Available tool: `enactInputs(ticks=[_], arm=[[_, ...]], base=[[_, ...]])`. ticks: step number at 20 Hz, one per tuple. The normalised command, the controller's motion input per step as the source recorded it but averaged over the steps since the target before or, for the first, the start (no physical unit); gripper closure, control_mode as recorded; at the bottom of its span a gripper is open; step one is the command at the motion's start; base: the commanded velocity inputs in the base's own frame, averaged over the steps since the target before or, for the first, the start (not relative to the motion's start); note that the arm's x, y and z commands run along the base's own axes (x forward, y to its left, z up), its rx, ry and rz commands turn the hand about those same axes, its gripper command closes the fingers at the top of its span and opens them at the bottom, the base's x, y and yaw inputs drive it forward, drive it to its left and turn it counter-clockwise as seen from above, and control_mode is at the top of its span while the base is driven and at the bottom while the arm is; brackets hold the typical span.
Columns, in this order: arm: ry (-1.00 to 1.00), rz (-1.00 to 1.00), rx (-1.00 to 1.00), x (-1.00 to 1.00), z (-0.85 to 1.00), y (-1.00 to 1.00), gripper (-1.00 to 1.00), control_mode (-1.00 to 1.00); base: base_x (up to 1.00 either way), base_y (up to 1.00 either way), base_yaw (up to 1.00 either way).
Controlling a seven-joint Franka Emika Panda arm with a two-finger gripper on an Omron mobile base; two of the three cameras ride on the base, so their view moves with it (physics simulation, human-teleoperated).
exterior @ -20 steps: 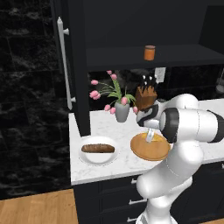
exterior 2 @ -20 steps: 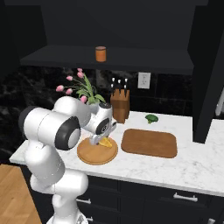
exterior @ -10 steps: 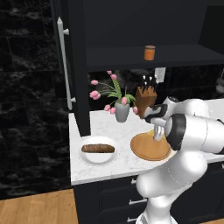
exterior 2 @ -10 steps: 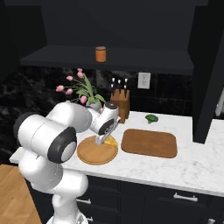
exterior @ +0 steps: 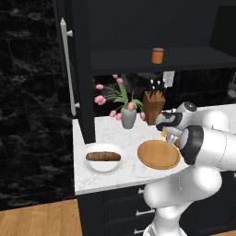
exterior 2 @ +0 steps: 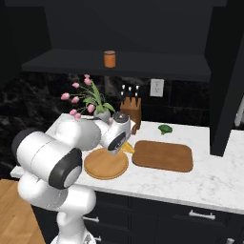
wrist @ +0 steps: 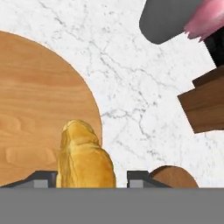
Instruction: From the different types of pastries on the counter, select a croissant and place it on the cutting board. Then retrieve a jar of jam from the cabinet and place it alongside the croissant on the cutting board.
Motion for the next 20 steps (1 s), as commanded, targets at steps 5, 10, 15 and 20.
enactInputs(ticks=[5,10,15,20], arm=[[0.29,-0.15,0.00,0.75,0.31,-0.99,1.00,-1.00],[0.16,-0.12,0.00,0.28,0.22,-0.96,1.00,-1.00],[0.15,-0.03,0.00,-0.07,-0.51,-0.53,1.00,-1.00],[0.06,0.00,0.00,-0.13,-0.87,-0.03,1.00,-1.00]], base=[[0.00,0.00,0.00],[0.00,0.00,0.00],[0.00,0.00,0.00],[0.00,0.00,0.00]])
